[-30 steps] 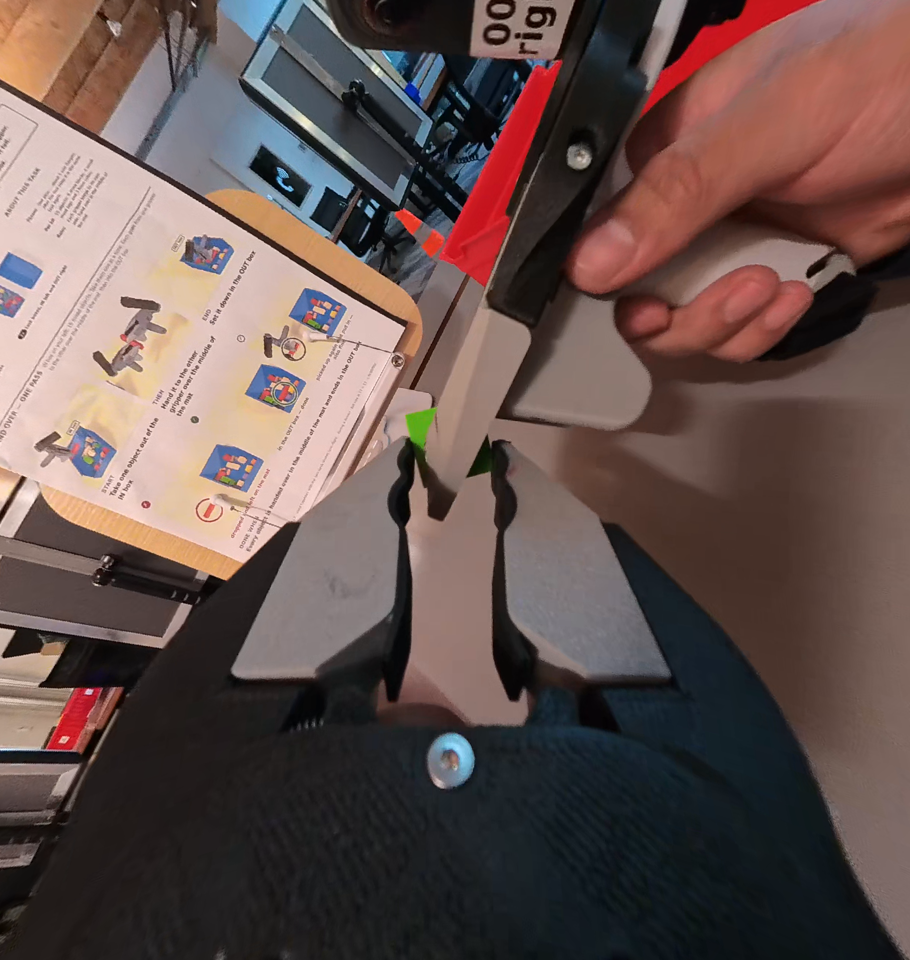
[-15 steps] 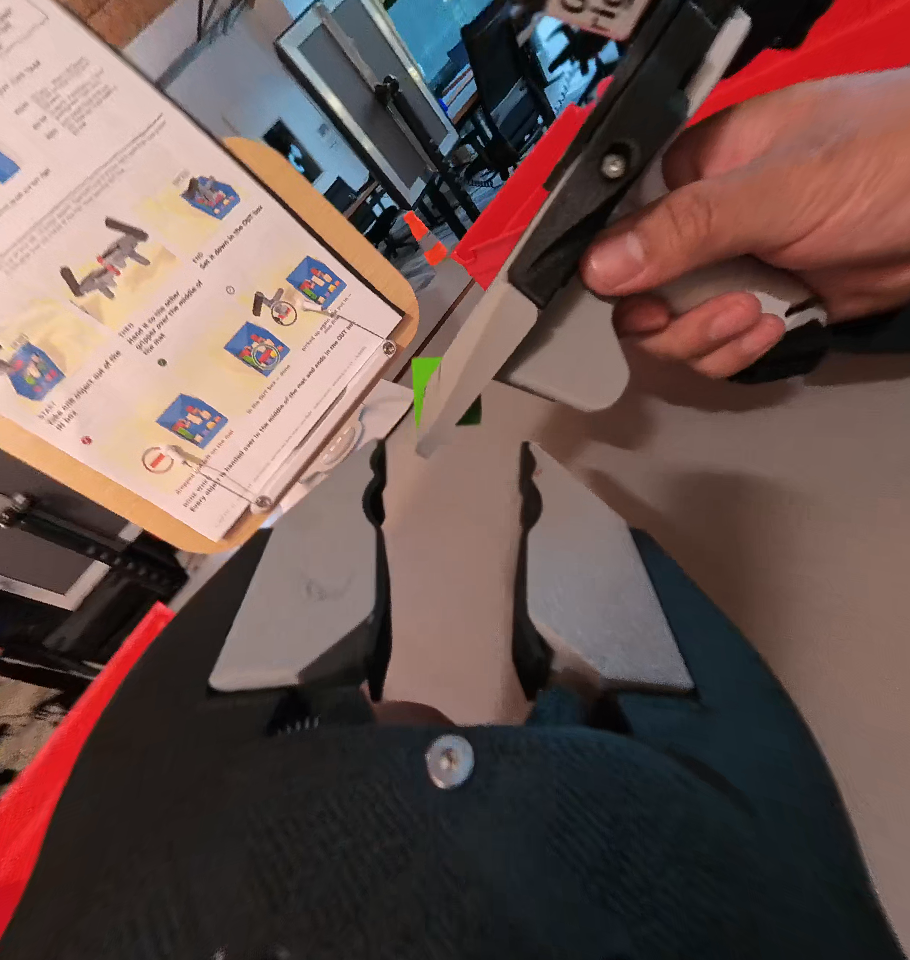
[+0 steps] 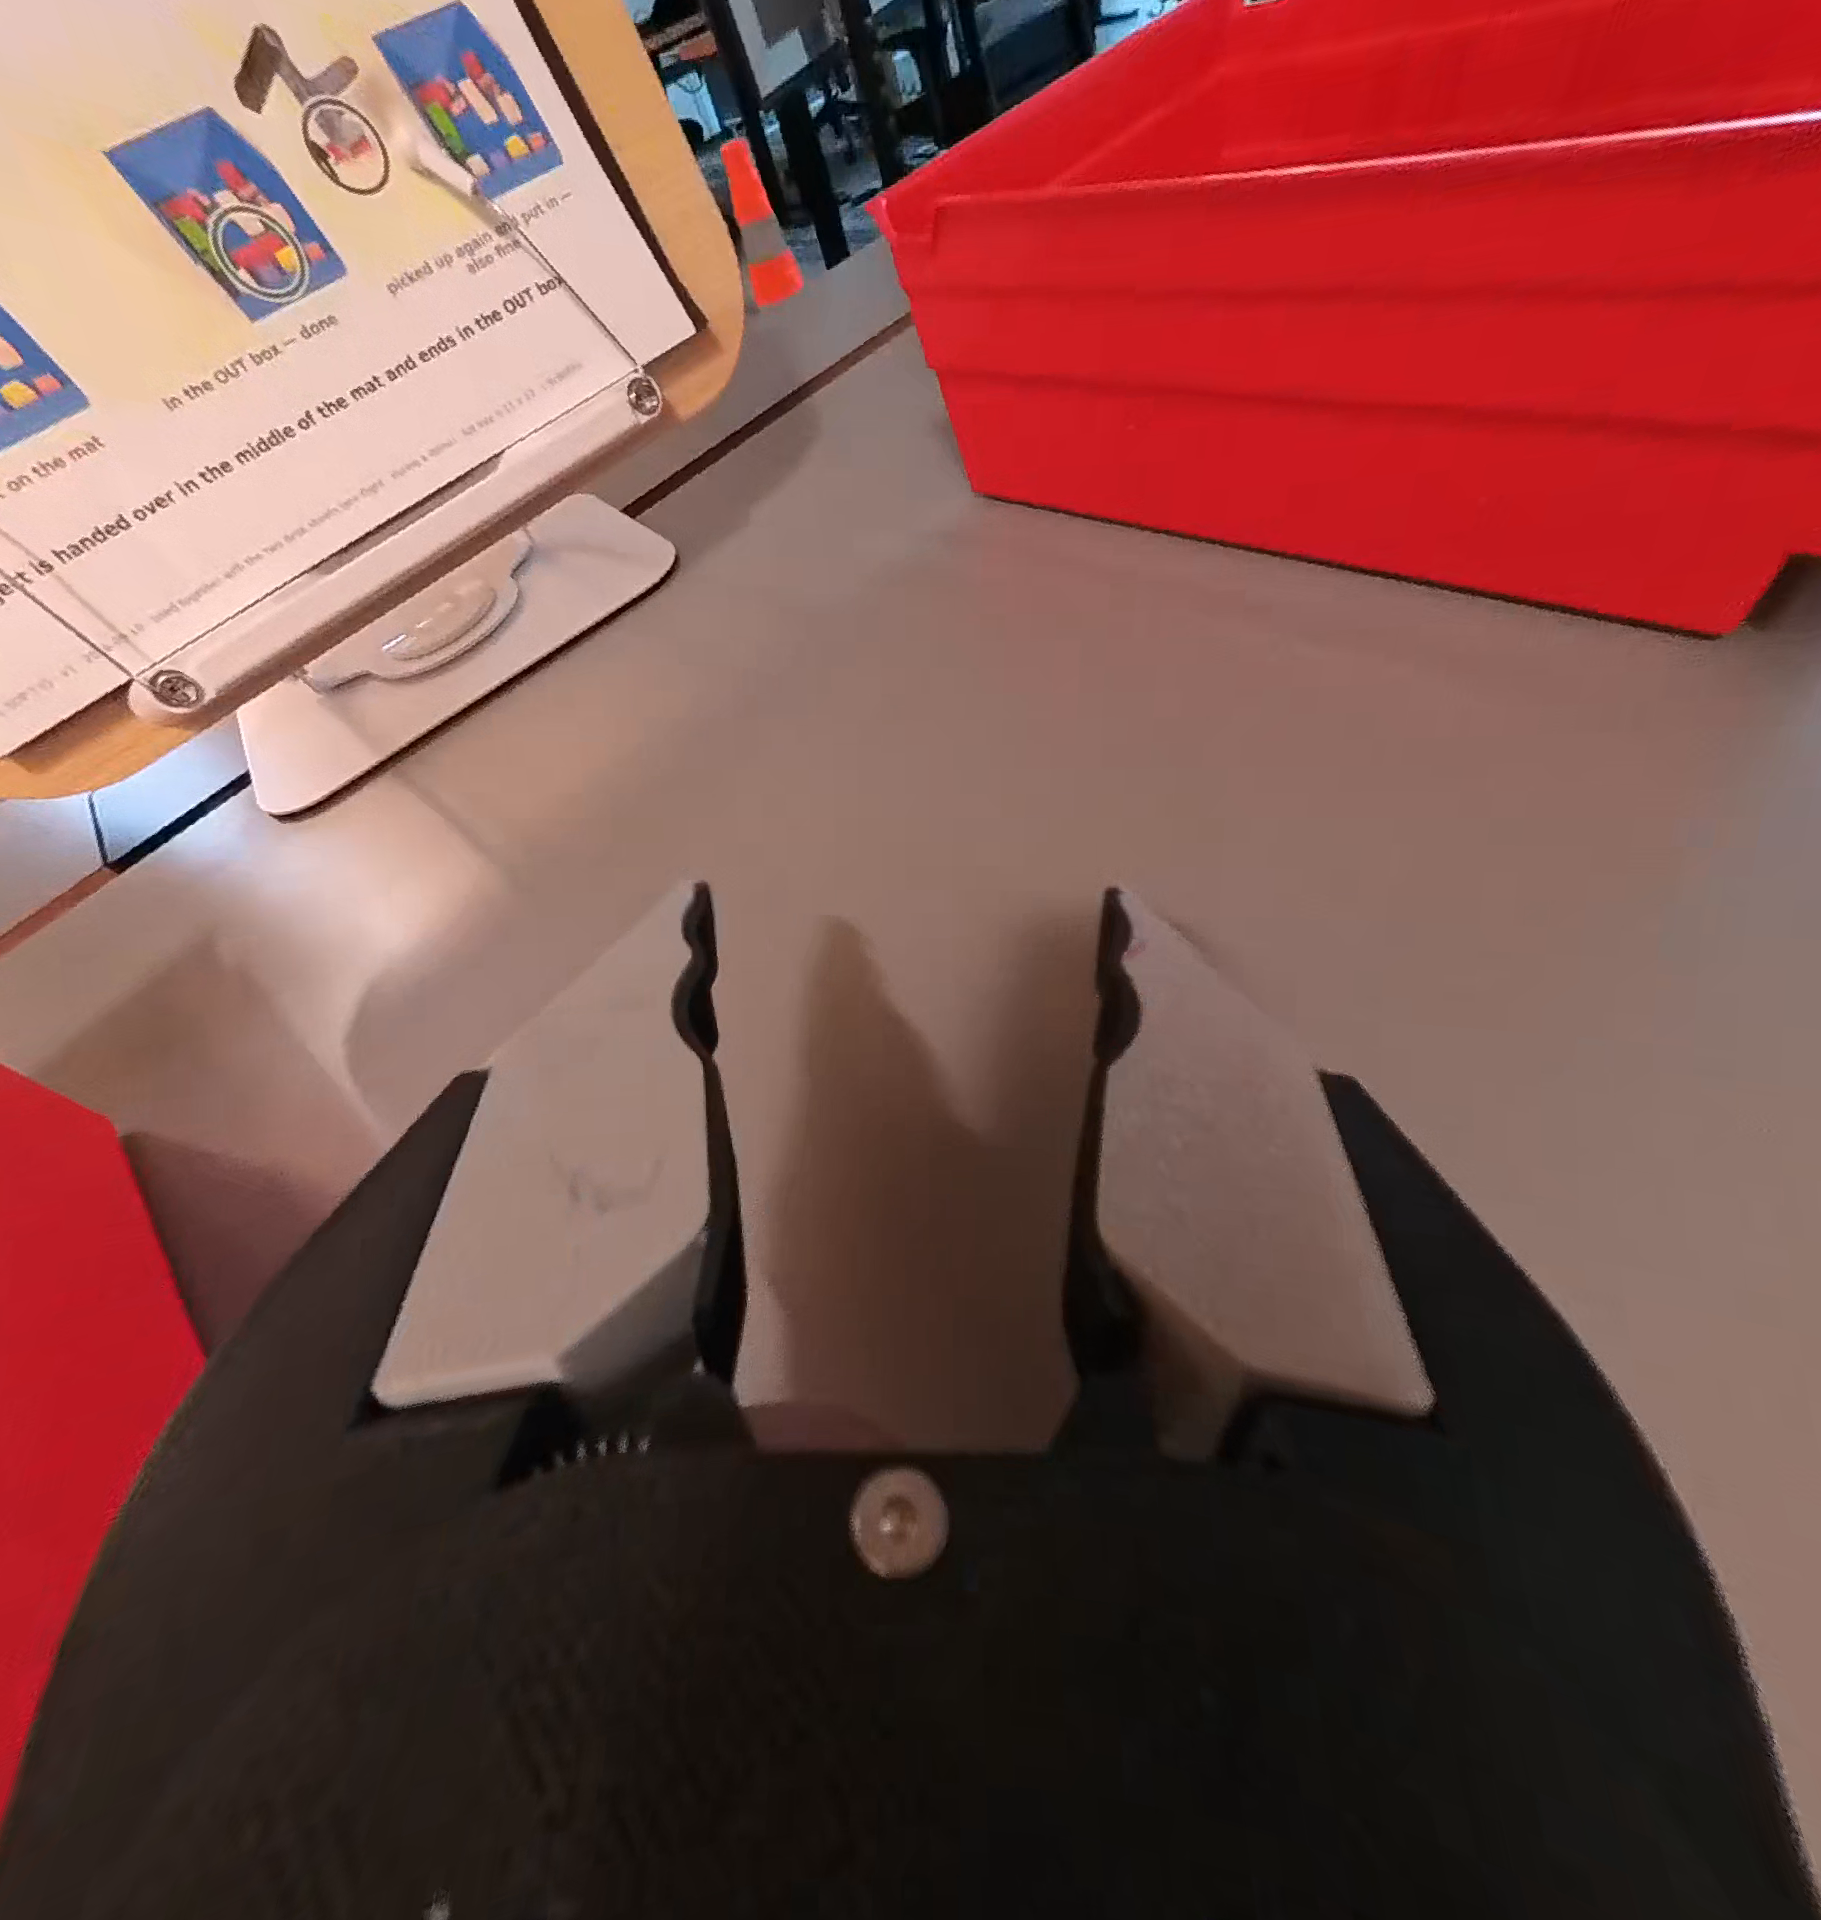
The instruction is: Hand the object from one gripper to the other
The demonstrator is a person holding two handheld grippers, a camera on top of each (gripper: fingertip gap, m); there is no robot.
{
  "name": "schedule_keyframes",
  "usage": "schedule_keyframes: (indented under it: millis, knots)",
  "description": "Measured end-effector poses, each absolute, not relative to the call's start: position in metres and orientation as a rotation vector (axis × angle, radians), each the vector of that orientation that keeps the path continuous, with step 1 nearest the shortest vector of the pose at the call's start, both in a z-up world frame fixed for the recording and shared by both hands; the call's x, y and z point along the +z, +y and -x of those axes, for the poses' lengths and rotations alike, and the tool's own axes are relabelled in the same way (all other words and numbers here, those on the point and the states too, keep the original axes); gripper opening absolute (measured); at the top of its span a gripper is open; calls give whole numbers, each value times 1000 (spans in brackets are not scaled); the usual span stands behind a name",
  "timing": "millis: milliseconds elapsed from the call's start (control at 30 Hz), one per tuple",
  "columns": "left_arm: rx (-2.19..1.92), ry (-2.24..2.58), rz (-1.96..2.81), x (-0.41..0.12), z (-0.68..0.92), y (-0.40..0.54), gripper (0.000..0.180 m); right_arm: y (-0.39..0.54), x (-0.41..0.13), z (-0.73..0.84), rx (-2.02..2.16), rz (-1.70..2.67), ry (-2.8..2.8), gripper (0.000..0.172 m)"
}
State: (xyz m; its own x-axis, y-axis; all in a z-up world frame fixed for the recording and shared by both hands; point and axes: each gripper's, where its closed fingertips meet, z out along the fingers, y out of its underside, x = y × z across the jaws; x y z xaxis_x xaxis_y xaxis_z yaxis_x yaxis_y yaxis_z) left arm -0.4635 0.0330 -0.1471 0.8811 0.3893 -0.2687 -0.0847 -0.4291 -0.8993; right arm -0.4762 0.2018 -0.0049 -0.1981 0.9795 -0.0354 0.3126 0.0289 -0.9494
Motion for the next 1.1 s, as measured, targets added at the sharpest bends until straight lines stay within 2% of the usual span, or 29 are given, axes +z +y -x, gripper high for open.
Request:
schedule_keyframes:
  millis: [33, 133, 333, 533, 667, 700, 733, 800, 900, 1100]
  knots:
    - [533, -222, 1945, -147, 463, 33, 66, 229, -15, 482, 1096, 1402, -1585, 26]
    - [557, -231, 1933, -145, 467, 28, 66, 295, -59, 494, 842, 1582, -1582, 26]
    - [548, -257, 1925, -144, 470, 25, 67, 344, -148, 506, 484, 1805, -1670, 26]
    - [547, -264, 1932, -145, 471, 26, 67, 359, -186, 510, 318, 1888, -1698, 27]
    - [558, -258, 1934, -145, 471, 26, 67, 358, -198, 512, 348, 1911, -1710, 27]
    - [556, -260, 1935, -146, 471, 26, 66, 357, -202, 512, 360, 1922, -1720, 31]
    - [552, -265, 1937, -146, 471, 26, 66, 356, -202, 512, 375, 1926, -1715, 30]
    - [539, -273, 1936, -146, 472, 26, 66, 356, -197, 510, 388, 1930, -1714, 46]
    - [529, -280, 1928, -145, 472, 25, 66, 353, -176, 510, 447, 1898, -1690, 50]
    - [522, -290, 1923, -144, 473, 24, 67, 290, -81, 504, 880, 1706, -1590, 59]
